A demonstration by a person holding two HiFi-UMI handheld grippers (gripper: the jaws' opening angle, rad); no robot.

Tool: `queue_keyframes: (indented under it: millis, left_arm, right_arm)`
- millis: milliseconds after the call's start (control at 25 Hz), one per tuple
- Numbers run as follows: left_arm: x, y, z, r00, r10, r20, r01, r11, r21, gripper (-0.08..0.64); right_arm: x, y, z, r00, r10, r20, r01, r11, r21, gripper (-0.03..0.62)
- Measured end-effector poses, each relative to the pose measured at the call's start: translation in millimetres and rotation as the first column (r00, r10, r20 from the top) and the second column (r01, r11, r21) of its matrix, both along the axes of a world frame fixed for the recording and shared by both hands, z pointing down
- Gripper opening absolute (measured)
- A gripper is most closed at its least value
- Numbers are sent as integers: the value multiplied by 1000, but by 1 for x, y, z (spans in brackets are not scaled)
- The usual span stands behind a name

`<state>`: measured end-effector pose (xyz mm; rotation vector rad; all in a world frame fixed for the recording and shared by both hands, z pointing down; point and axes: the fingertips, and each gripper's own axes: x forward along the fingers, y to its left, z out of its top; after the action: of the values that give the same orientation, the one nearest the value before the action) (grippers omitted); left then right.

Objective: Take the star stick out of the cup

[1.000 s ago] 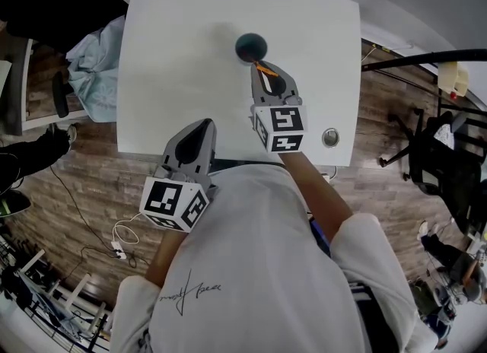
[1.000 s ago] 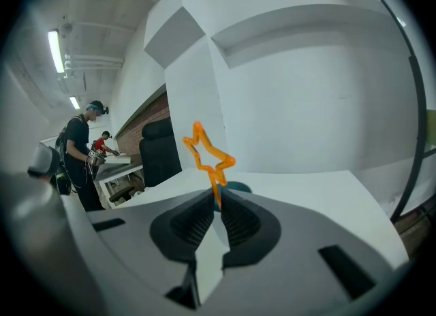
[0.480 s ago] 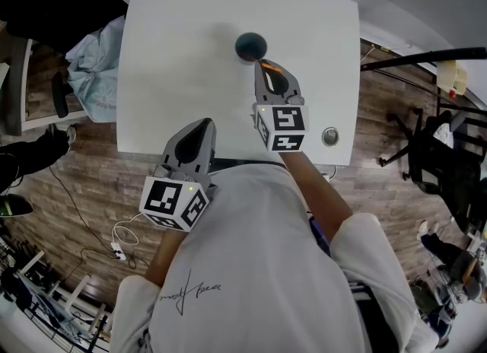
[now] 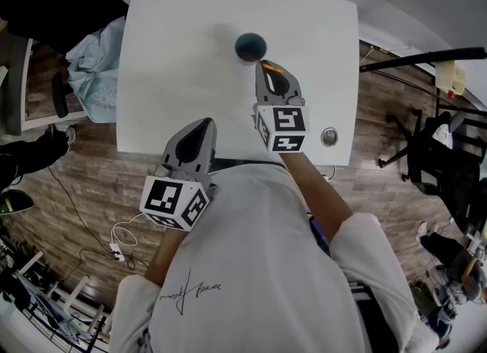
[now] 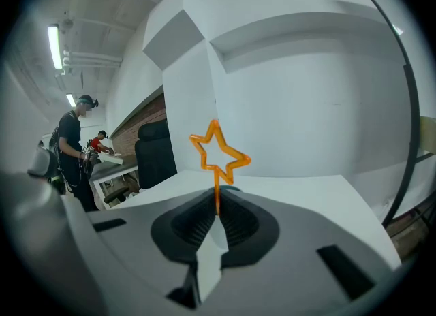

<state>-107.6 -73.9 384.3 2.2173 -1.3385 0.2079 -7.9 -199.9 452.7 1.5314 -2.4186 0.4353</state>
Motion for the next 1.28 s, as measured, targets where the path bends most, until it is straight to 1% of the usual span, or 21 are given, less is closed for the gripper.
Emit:
queue_keyframes:
  millis: [240,640,880,1280]
  left_arm:
    - [0,0,0,1000,-1,-7,1,1000,1,5]
    - [13,2,2,1000,18,-20,-18,1000,3,5]
    - [17,3,0,1000,24,-20,-23,1000,9,5]
    - [15,4,-2,999,23,-22,-23,1000,17,5]
  right_arm:
    - [1,0,-2,1000,2,0,-2,1000,1,26]
    - [14,2,-11,1000,8,15,-8,1000,12,26]
    - [14,4,-17,1000,4,31,-5,1000,20,26]
    - [14,6,-26,999,7,39,-8,999,39,26]
